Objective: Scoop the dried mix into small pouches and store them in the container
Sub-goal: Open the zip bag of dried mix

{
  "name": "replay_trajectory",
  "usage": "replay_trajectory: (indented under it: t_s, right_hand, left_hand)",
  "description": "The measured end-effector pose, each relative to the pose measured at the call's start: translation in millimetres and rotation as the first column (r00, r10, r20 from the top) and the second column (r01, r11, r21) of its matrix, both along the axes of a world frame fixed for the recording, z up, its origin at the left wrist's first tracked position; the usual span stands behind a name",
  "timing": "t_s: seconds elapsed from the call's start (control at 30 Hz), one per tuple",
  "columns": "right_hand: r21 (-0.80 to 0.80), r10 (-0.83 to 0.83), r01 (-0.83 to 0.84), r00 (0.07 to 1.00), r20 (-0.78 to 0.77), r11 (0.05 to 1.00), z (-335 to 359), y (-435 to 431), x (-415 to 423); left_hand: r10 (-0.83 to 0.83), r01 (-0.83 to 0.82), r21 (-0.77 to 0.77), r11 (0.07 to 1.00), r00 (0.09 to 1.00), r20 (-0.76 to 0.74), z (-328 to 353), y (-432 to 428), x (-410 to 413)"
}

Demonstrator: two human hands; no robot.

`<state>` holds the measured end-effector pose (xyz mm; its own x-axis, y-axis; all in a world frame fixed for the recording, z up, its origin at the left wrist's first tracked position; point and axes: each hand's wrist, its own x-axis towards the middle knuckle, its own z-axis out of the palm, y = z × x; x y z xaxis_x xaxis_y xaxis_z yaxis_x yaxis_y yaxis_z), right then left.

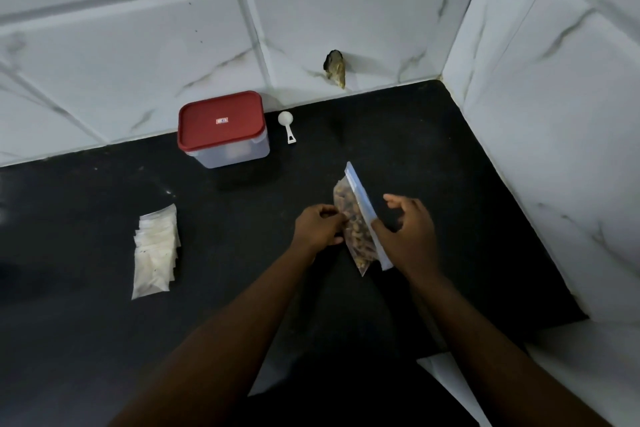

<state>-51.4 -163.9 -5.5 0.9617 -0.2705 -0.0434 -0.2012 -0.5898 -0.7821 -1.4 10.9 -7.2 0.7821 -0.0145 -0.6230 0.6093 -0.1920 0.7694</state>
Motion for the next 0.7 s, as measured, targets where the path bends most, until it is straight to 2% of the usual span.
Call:
replay_trajectory:
  t_s: [0.03,0.1,0.27,0.47,0.7]
  right_hand:
    - [0.067,0.022,-0.019,0.999,-0.046,0.998,-2.1,0.6,2.2]
    - [0.101,0.080,-0.073,0.994,-0.071,0.992,-7.7,4.8,3.8]
    - [0.004,0.113,-0.113,0.994,-0.009,0.994,-13.4,20.2,6.9]
    - [-0.009,0.205,-0.205,0.979,-0.002,0.979,-10.5,49.7,10.1]
    - [0.004,0.295,-0.295,0.955,-0.006,0.955,-8.5,105.0,9.1]
  left_hand:
    - [0.008,-0.008,-0.002,1.000,1.000,0.002,-0.8,2.0,-0.4]
    - [0.032,-0.032,-0.020,0.999,0.999,0.006,-1.4,4.0,-2.6]
    - [0.085,-0.084,-0.053,0.995,0.996,0.021,-3.2,9.7,-9.5]
    - [0.152,-0.150,-0.056,0.987,0.988,0.034,-6.2,38.3,-17.2]
    - [0.204,-0.206,0.018,0.978,0.977,0.060,-5.5,92.1,-25.8]
